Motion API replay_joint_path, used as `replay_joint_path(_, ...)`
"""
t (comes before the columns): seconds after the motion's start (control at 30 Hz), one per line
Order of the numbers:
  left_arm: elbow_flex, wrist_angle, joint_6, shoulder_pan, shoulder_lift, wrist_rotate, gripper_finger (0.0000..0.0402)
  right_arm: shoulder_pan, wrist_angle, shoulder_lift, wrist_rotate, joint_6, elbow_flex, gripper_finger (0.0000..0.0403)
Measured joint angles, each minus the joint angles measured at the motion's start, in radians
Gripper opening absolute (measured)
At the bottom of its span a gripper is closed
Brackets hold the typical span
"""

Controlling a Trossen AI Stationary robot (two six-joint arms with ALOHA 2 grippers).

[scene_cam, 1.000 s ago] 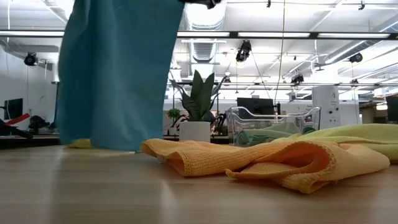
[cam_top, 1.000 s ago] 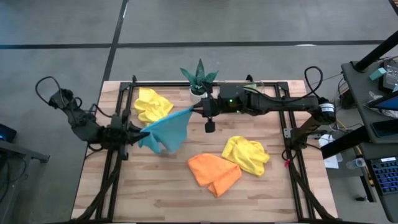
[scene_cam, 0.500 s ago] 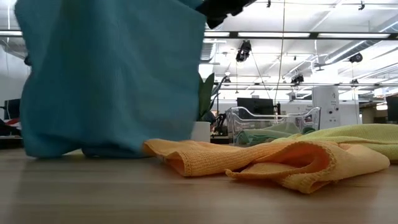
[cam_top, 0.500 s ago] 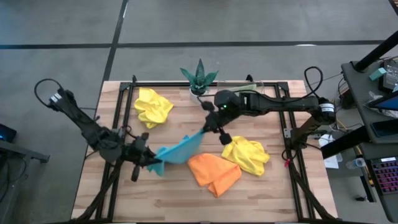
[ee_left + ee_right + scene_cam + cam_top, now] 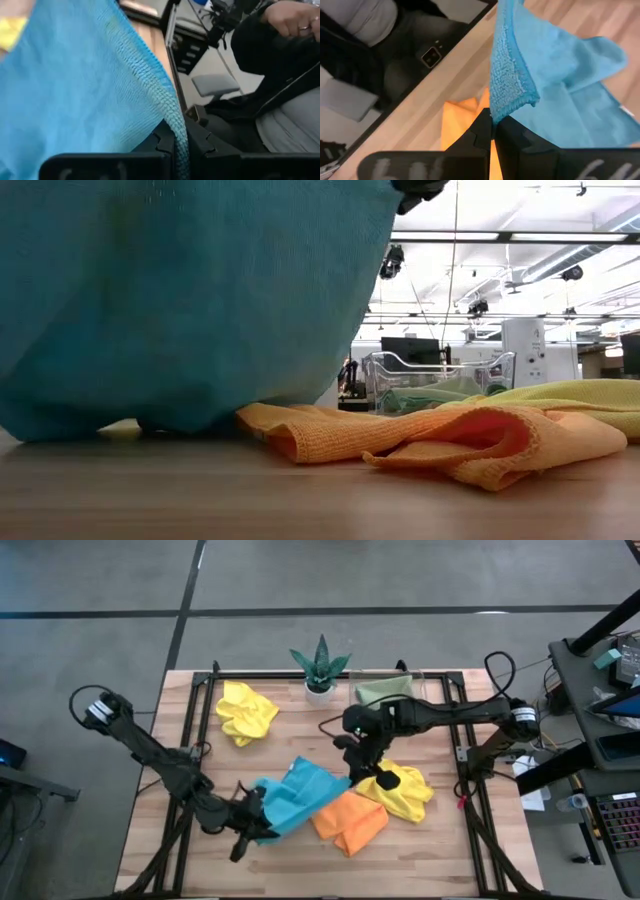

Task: Fold microfiber towels
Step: Prepare the blue microfiber towel, then fold the blue microfiber towel

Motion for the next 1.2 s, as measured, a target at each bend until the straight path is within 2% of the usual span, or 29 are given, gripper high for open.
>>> replay_joint_path(0.1,-0.003,0.019,-0.049,0.0,0.048,0.013,0.0019,0.017,-0.003,0.005,0.0,0.006,-0.003,0.0014)
replay_joint_path(0.2,-0.003,0.032,-0.085,0.0,0.086,0.016,0.0055,0.023,-0.006,0.007,0.0,0.04,-0.004,0.0035)
replay_joint_path(0.4,-0.003,0.035,-0.098,0.0,0.119,0.032,0.0137,0.023,-0.006,0.008,0.001,0.099,-0.005,0.0113)
replay_joint_path(0.53,-0.001,0.006,-0.099,0.0,0.109,0.065,0.0168,0.022,-0.005,0.008,0.001,0.099,-0.005,0.0165)
replay_joint_path(0.67,0.0,0.014,-0.143,0.002,0.094,0.075,0.0176,0.022,0.001,0.008,0.001,0.098,-0.005,0.02)
replay_joint_path(0.8,0.0,0.009,-0.162,0.007,0.094,0.091,0.0177,0.022,0.027,0.008,0.001,0.092,-0.007,0.0218)
replay_joint_path(0.93,0.006,0.028,-0.21,0.02,0.128,0.066,0.0177,0.022,0.054,0.008,0.001,0.087,-0.015,0.0224)
replay_joint_path(1.07,0.006,0.016,-0.207,0.025,0.192,0.134,0.0177,0.022,0.08,0.008,0.001,0.079,-0.031,0.0224)
replay_joint_path(1.2,0.001,0.02,-0.23,0.029,0.222,0.155,0.0177,0.022,0.16,0.008,0.002,0.104,-0.064,0.0224)
